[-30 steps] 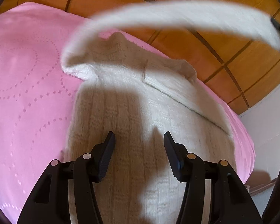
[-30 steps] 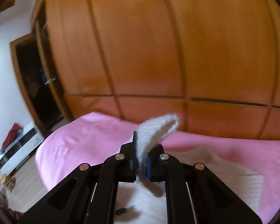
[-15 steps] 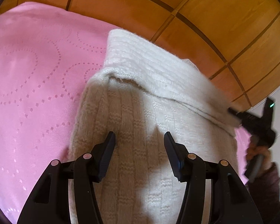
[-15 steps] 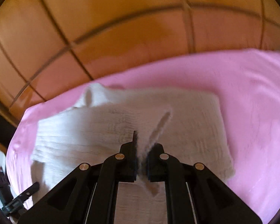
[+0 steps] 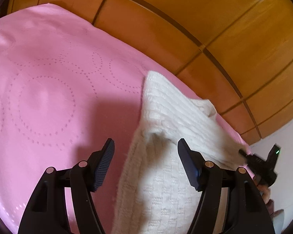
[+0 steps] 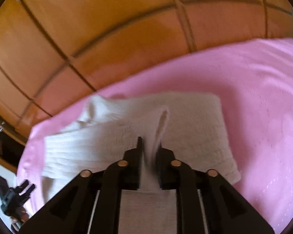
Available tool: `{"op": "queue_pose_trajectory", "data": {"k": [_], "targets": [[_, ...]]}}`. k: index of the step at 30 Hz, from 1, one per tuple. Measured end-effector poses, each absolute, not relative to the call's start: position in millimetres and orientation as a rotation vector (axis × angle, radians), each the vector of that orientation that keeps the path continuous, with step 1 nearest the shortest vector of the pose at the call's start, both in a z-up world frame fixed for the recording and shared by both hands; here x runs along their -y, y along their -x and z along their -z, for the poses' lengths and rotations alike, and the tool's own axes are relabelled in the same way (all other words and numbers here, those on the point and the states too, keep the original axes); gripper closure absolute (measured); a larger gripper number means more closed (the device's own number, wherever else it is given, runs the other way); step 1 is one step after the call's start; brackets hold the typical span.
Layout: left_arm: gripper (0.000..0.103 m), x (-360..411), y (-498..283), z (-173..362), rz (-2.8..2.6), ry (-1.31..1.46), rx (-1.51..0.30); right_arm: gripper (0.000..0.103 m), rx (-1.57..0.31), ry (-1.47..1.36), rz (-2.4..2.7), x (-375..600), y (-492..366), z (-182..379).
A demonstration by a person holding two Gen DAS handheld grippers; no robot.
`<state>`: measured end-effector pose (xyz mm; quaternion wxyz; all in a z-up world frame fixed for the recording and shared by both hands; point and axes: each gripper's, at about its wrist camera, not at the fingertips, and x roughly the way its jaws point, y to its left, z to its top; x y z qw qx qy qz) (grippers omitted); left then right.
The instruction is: Fold small clothes
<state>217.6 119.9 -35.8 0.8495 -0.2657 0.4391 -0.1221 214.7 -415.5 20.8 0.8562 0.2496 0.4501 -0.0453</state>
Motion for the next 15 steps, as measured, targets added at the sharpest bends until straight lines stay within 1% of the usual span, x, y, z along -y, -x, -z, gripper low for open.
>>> {"op": "queue_pose_trajectory", "data": {"k": [1, 2, 3, 6, 10, 12, 15], "targets": [[0.037, -122, -220, 35, 0.256, 0.560, -0.923, 0.081, -0.957, -0.528, 0.122, 418, -213, -13], [0.037, -123, -224, 35, 0.254, 0.557, -0.923, 0.067, -0.961, -0.526, 0.147, 421, -208, -10], [0.037, -127, -228, 34, 0.253, 0.556, -0.922, 0.057, -0.958, -0.520, 0.173, 424, -204, -10], [0.037, -139, -245, 34, 0.270, 0.586, -0.928, 0.057, -0.905, -0.458, 0.219, 422, -187, -22], [0.037, -153, -285, 45, 0.303, 0.705, -0.960, 0.054, -0.864, -0.356, 0.151, 395, -181, -40], [0.037, -154, -303, 53, 0.344, 0.756, -0.982, 0.051, -0.870, -0.291, 0.111, 376, -186, -39], [0.037, -156, -326, 64, 0.352, 0.814, -1.007, 0.050, -0.908, -0.228, 0.086, 354, -199, -25]]}}
